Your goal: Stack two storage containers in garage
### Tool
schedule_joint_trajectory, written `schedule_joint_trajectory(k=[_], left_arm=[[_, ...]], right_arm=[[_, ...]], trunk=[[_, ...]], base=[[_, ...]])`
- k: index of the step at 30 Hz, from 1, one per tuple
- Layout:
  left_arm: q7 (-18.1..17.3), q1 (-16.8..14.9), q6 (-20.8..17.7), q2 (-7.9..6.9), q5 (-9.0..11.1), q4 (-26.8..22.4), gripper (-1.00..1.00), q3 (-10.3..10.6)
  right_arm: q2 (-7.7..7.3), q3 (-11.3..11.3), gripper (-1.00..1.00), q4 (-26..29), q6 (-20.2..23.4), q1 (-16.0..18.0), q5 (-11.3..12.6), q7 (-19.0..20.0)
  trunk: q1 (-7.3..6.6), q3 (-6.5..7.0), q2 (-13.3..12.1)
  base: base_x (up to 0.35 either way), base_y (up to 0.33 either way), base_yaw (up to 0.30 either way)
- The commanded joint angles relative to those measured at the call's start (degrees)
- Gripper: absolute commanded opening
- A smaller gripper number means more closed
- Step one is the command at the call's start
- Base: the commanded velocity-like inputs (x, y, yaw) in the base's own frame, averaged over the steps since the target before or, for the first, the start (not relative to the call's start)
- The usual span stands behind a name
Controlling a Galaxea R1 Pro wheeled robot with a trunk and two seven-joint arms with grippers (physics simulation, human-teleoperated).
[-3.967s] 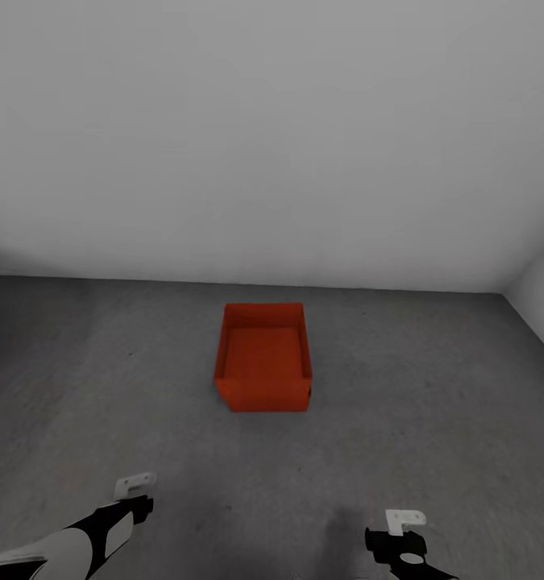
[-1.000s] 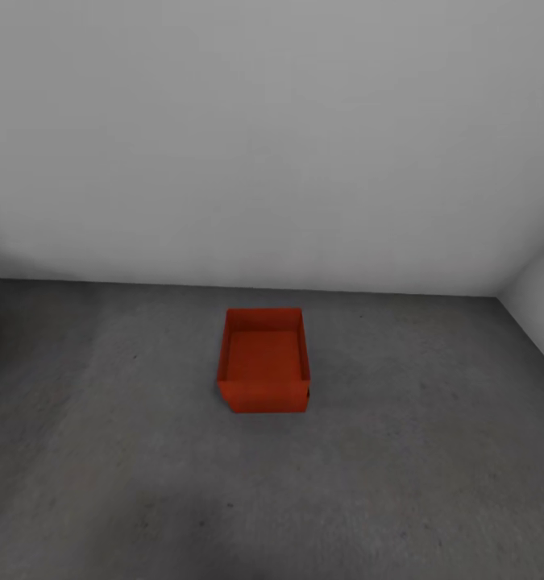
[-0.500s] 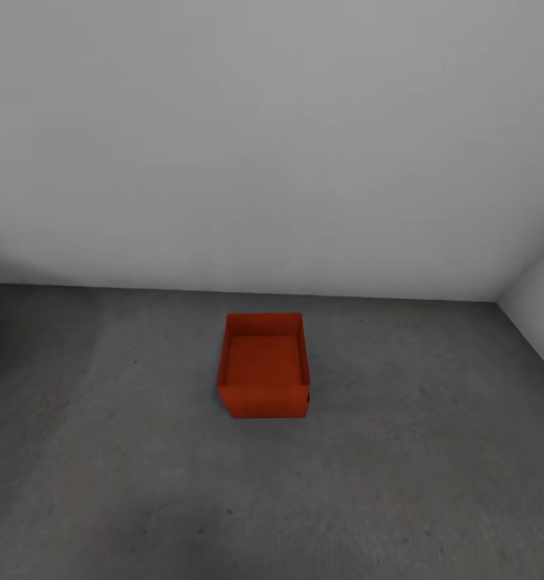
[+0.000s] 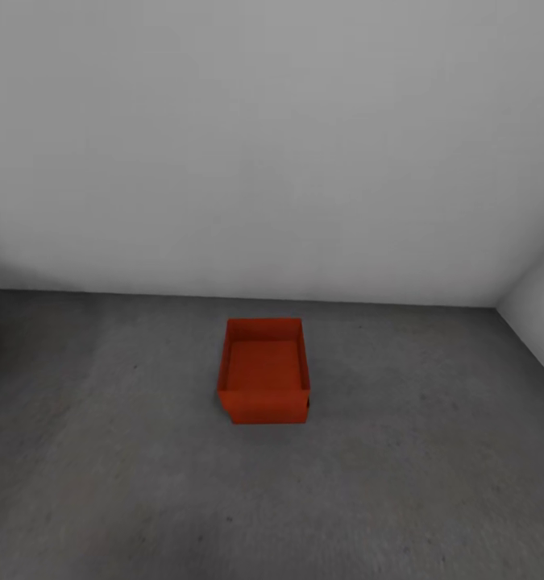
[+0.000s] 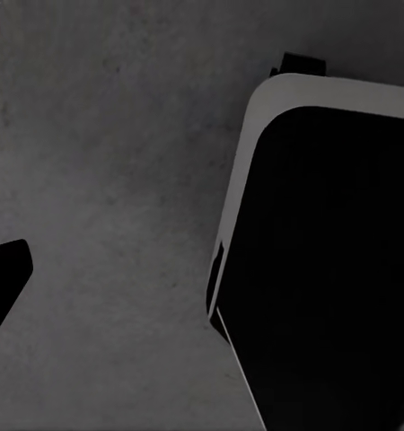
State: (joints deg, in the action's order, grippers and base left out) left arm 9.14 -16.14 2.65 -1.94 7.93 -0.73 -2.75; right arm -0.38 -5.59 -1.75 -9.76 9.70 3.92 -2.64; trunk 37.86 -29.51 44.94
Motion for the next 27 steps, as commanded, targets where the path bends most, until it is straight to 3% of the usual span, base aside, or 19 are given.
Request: schedule_joint_trajectory(k=[1,27], left_arm=[[0.01,-0.03,0.25,0.01,0.35,0.02,1.0,-0.24],[0.0,-0.03,0.25,0.0,0.34,-0.23,1.0,-0.24]], right_arm=[[0.0,-0.48,1.0,-0.19,-0.34,0.07,0.4,-0.09],[0.14,-0.57,1.0,-0.19,0.03,0.06,0.21,-0.08]], trunk=[[0.01,0.05,0.04],[0.01,2.47,0.04]], base=[[0.0,0.0,0.0],[0.0,0.0,0.0]])
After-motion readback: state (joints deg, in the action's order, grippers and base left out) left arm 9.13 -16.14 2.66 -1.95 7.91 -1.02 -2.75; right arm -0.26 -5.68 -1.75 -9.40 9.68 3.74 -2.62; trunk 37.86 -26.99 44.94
